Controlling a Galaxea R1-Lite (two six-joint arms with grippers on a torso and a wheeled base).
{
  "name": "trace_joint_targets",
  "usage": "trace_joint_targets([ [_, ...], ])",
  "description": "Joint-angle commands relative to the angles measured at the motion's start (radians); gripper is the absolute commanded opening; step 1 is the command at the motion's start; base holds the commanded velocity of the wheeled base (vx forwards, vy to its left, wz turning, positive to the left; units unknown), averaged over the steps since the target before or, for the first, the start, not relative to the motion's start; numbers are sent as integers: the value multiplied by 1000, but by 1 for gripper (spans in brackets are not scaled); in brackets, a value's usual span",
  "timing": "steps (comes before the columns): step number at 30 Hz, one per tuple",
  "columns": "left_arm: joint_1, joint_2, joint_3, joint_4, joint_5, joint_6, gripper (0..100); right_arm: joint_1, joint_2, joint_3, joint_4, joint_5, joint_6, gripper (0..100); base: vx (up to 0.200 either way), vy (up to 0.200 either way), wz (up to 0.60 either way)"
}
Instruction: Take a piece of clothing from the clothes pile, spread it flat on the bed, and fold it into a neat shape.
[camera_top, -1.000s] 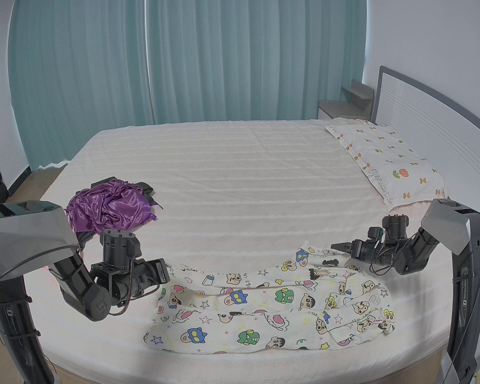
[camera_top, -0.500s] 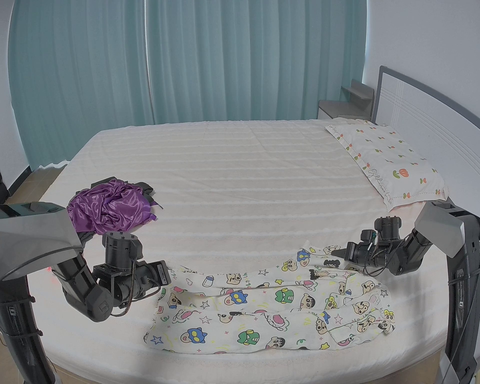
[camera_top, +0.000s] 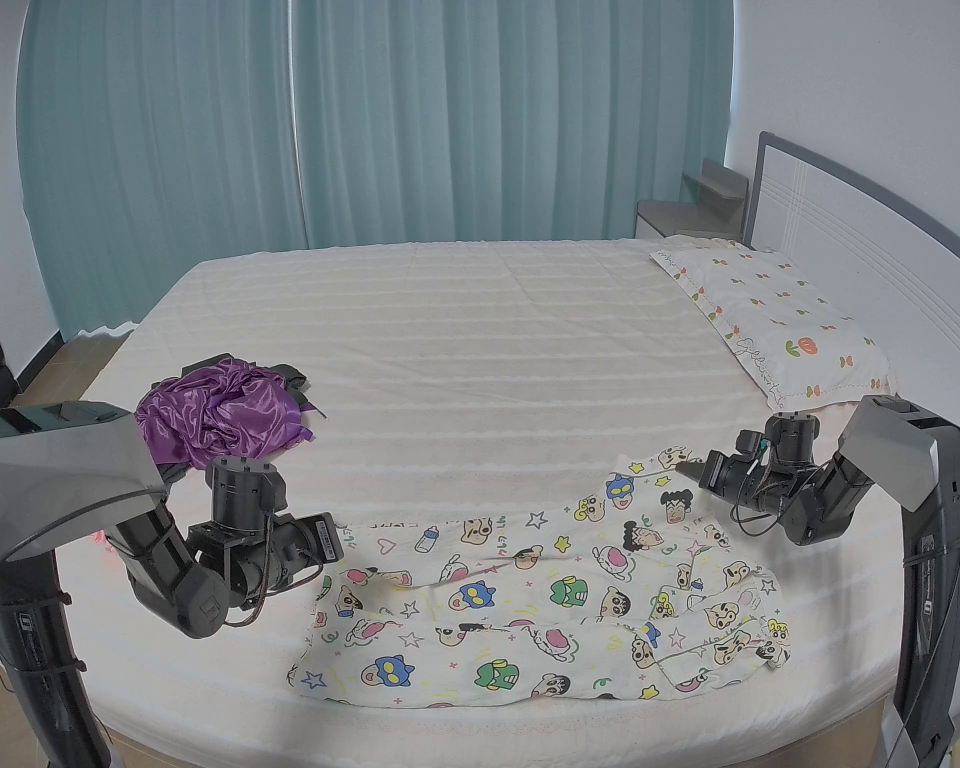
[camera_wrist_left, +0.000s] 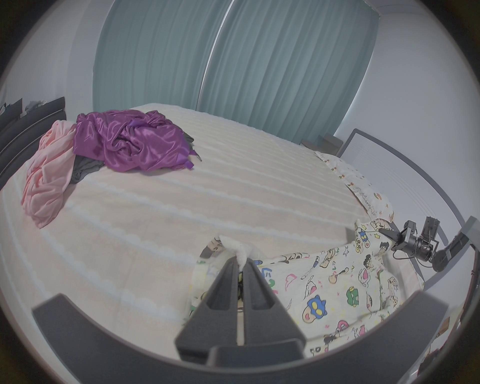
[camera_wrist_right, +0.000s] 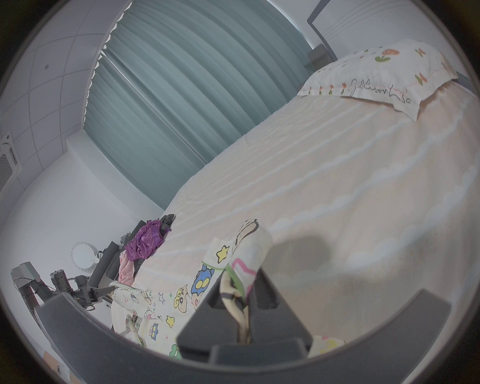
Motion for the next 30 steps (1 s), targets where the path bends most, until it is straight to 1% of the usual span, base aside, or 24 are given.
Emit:
trace_joint_targets([
  [1, -1, 36, -72, 8, 7, 5, 0, -11, -12, -15, -26, -1, 5, 0, 0, 0, 0],
  [5, 0, 90, -177, 12, 42, 8, 0, -18, -19, -27, -47, -2, 5, 0, 0, 0, 0],
  [9, -1, 133, -252, 34, 65, 9, 0, -21, -29, -39, -52, -2, 6, 0, 0, 0, 0],
  [11, -1, 133, -252, 34, 65, 9, 0, -21, -29, -39, -52, -2, 6, 0, 0, 0, 0],
  [12, -1, 145, -315, 86, 81, 8, 0, -28, -35, -48, -53, -2, 8, 0, 0, 0, 0],
  [13, -1, 151, -336, 100, 90, 8, 0, -29, -39, -50, -56, -2, 8, 0, 0, 0, 0],
  [16, -1, 167, -385, 109, 125, 6, 0, -34, -54, -48, -55, -2, 8, 0, 0, 0, 0],
  [17, -1, 176, -408, 109, 150, 6, 0, -34, -58, -48, -55, -2, 8, 0, 0, 0, 0],
  [22, -4, 182, -437, 109, 185, 2, 0, -35, -83, -30, -56, -2, 6, 0, 0, 0, 0],
  [28, -6, 177, -437, 109, 187, 2, 0, -38, -106, 10, -76, -1, 3, 0, 0, 0, 0],
  [30, -9, 177, -422, 109, 187, 2, 0, -40, -120, 53, -104, 6, 0, 0, 0, 0, 0],
])
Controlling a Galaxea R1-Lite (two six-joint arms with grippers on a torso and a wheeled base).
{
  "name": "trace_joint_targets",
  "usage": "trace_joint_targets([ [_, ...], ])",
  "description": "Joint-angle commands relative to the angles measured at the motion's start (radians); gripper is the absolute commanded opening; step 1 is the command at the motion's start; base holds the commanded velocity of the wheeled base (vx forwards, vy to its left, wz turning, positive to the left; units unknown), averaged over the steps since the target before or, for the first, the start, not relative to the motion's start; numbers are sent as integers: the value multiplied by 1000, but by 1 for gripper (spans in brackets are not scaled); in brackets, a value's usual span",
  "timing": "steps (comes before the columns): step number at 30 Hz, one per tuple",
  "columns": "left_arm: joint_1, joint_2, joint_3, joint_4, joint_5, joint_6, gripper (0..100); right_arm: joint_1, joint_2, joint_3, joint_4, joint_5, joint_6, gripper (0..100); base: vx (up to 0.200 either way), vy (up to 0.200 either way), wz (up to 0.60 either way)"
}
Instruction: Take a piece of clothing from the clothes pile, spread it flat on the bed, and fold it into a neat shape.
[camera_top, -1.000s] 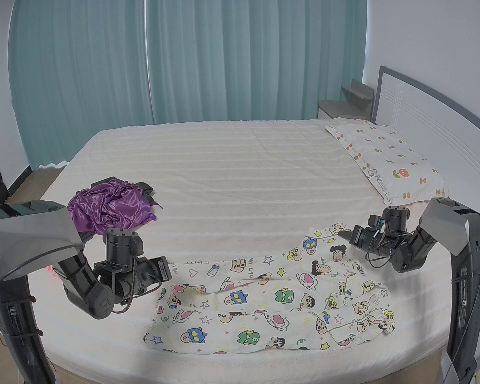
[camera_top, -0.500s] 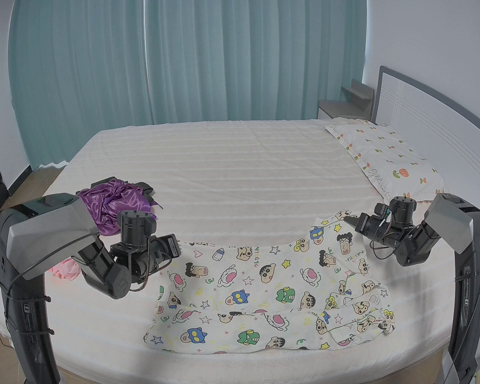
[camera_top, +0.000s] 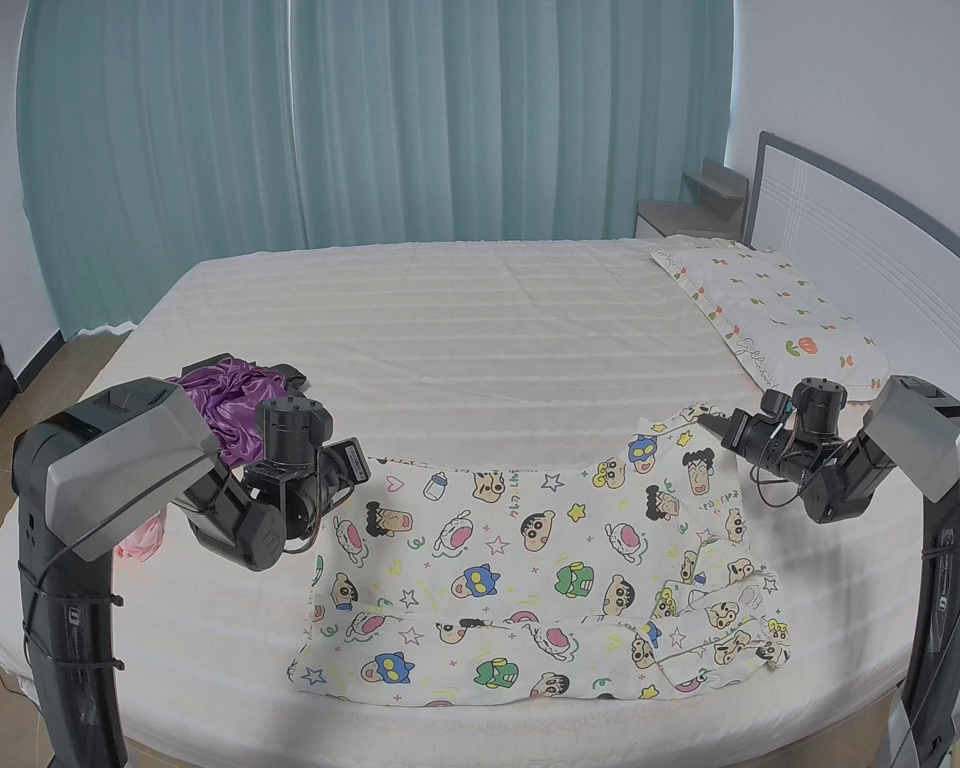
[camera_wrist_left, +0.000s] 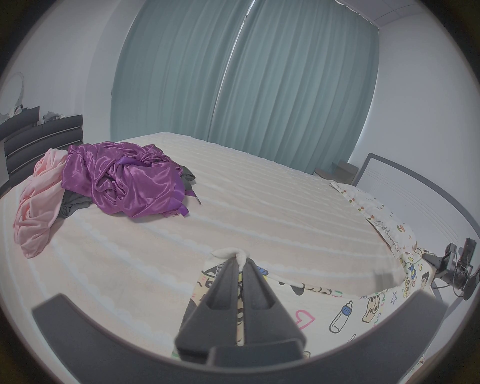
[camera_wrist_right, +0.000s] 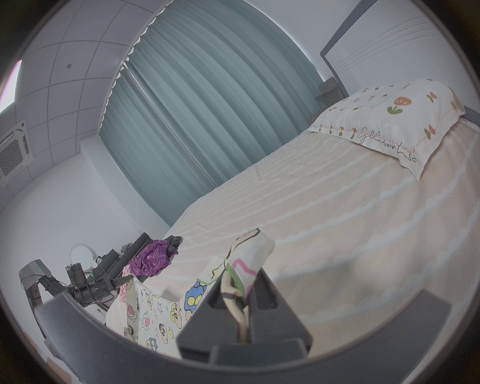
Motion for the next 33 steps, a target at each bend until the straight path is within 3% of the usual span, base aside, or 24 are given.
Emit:
trace_joint_targets([
  [1, -6, 2, 18, 0, 0, 2, 0, -2, -38, 67, -29, 8, -6, 0, 0, 0, 0],
  [5, -17, -1, 38, 0, 0, 2, 0, -7, -73, 132, -43, 25, -21, 0, 0, 0, 0],
  [13, -26, -59, 110, -7, 0, 5, 0, -11, -132, 291, -90, 50, -132, 0, 0, 0, 0],
  [16, -28, -99, 187, -17, 0, 6, 0, -10, -170, 367, -92, 51, -198, 0, 0, 0, 0],
  [33, -65, -122, 444, -148, -7, 8, 0, -13, -222, 569, -92, 83, -348, 0, 0, 0, 0],
])
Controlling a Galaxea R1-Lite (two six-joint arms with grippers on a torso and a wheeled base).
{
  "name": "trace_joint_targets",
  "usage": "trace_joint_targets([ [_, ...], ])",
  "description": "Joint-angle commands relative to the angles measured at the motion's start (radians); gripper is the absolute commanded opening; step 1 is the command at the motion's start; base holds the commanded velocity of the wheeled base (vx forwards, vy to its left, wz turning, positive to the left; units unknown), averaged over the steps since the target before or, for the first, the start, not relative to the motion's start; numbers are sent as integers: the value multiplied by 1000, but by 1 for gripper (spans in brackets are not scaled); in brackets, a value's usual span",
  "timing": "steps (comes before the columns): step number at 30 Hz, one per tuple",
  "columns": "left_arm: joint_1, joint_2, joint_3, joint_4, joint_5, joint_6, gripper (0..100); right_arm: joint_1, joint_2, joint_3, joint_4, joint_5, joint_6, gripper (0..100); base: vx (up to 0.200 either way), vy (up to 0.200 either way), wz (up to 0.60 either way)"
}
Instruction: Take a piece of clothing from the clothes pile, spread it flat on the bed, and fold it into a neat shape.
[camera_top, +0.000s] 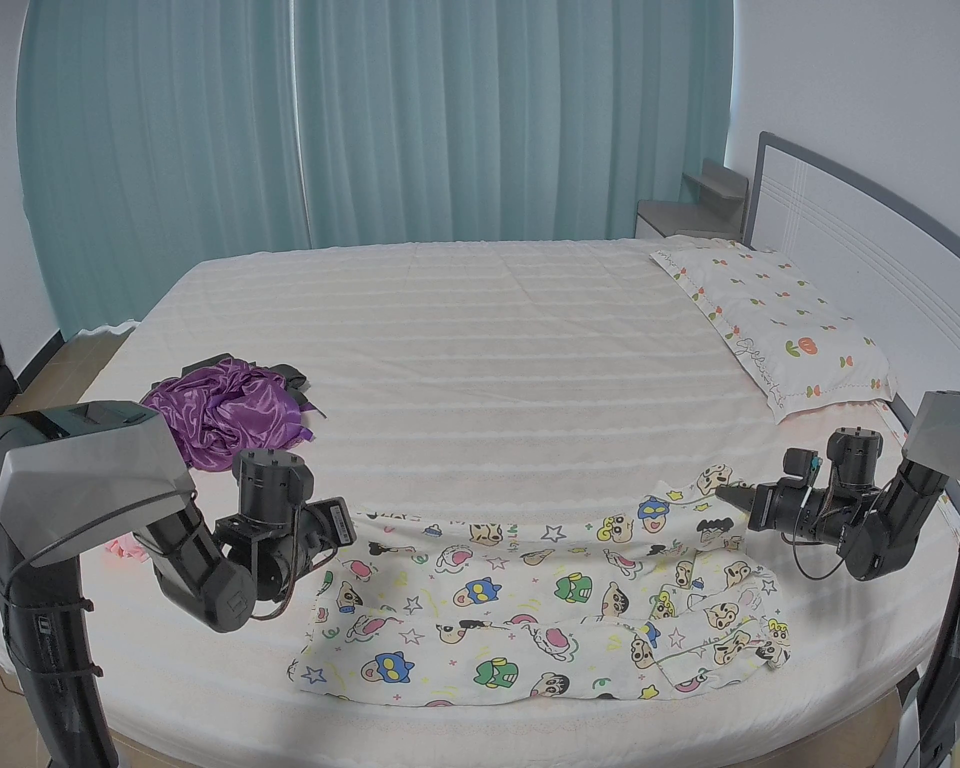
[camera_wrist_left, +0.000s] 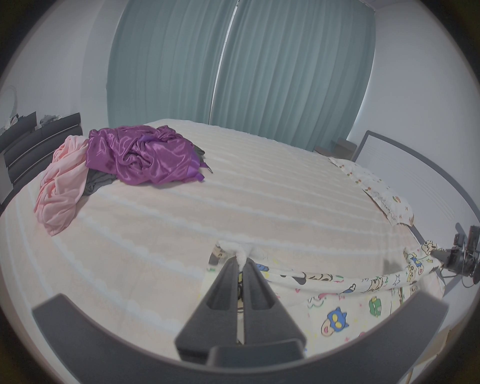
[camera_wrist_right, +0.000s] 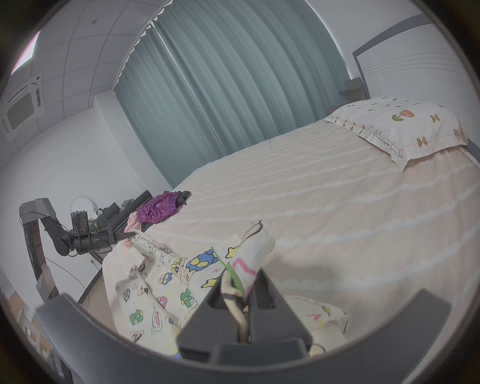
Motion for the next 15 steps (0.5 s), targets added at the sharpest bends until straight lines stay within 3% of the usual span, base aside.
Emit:
trace_joint_targets([
  [1, -26, 0, 84, -32, -4, -1, 0, -1, -10, 67, 0, 3, -38, 0, 0, 0, 0],
  [15, -53, 32, 146, -41, -8, -2, 0, -12, 2, 182, 17, 4, -146, 0, 0, 0, 0],
])
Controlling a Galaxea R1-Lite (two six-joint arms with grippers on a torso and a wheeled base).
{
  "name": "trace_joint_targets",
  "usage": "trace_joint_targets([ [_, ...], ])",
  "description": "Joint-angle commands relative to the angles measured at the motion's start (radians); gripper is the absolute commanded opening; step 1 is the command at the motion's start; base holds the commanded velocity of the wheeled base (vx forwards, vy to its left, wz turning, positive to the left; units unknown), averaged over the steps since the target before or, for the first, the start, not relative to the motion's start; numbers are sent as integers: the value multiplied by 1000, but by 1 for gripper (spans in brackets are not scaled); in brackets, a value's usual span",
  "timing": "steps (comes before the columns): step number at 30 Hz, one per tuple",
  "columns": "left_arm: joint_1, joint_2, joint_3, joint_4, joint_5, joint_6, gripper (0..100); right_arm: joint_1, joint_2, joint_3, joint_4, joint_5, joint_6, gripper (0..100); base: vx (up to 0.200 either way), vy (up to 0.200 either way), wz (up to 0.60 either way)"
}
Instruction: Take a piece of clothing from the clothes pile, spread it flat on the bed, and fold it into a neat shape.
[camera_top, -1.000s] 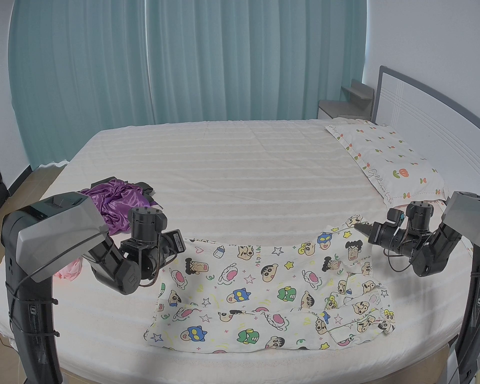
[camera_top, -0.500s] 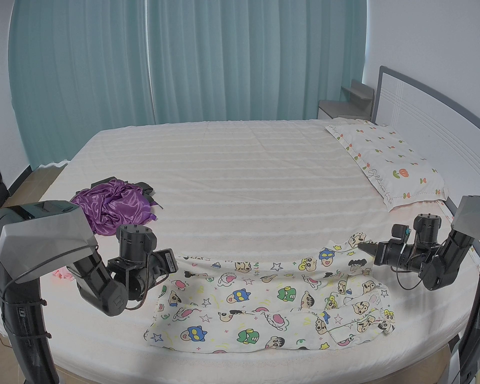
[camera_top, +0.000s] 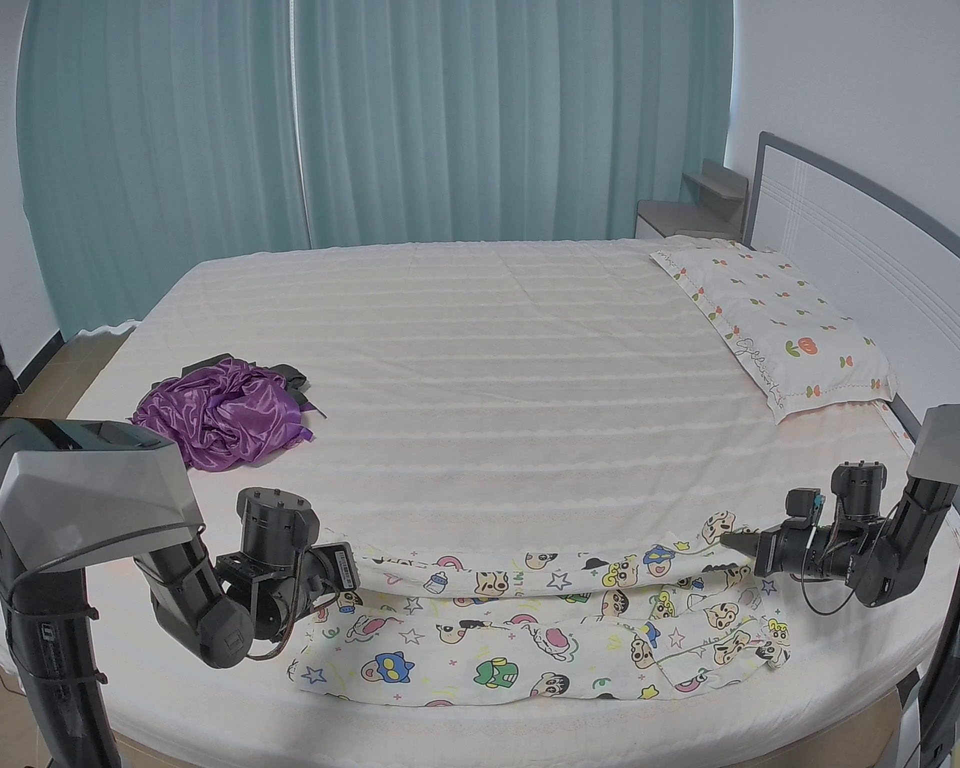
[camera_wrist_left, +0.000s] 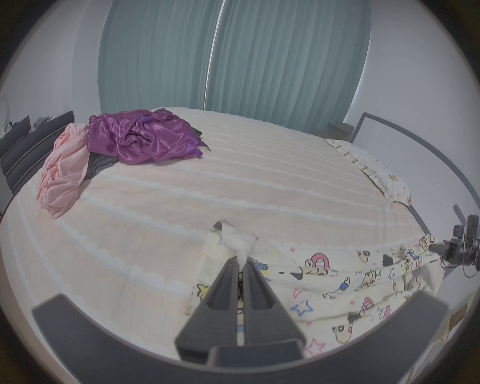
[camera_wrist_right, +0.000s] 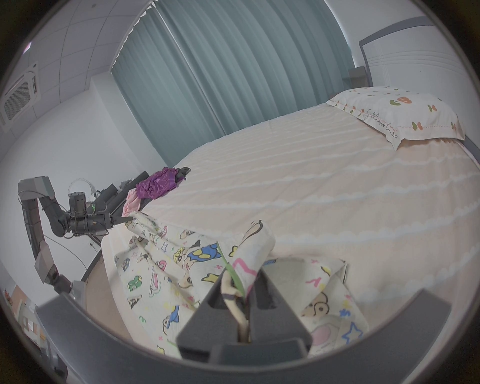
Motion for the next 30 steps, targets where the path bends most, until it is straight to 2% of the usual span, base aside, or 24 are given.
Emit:
trace_joint_targets([
  [1, -9, 25, 22, -1, 0, -1, 0, 0, 10, 30, 3, 1, -16, 0, 0, 0, 0],
  [8, -20, 32, 67, -1, -34, -3, 0, -14, 13, 81, 17, 1, -57, 0, 0, 0, 0],
  [17, -22, 41, 82, -1, -40, -3, 0, -29, 53, 147, 20, 1, -135, 0, 0, 0, 0],
  [28, -18, 82, 50, -23, -37, -9, 0, -34, 71, 93, 7, -3, -137, 0, 0, 0, 0],
  [29, -18, 88, 54, -35, -37, -10, 100, -34, 71, 82, 7, -3, -135, 0, 0, 0, 0],
  [30, -18, 93, 60, -46, -37, -9, 100, -34, 71, 78, 9, -3, -135, 100, 0, 0, 0],
])
